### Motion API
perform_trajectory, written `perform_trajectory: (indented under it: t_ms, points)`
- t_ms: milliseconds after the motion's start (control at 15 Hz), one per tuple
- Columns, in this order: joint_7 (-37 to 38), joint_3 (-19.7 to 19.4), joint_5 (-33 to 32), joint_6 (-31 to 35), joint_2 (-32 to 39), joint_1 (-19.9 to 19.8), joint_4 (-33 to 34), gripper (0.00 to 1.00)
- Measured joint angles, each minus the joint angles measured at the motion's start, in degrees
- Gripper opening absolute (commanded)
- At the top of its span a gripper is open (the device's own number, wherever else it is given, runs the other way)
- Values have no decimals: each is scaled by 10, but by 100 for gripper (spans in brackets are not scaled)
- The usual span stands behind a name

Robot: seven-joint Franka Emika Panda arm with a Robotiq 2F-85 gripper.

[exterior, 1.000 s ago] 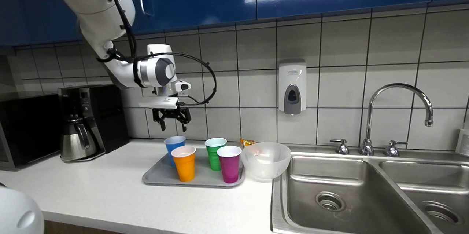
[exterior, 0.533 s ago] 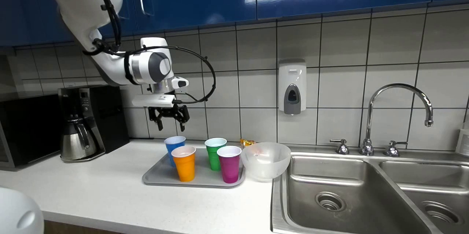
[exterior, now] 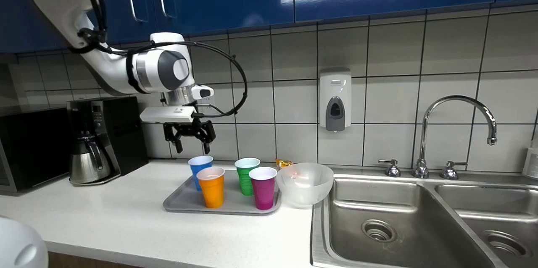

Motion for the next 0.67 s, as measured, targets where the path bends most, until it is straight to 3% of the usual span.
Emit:
perform_trajectory:
  t_ms: [667]
  points:
    - [0,2,0,0,1,0,-5,100]
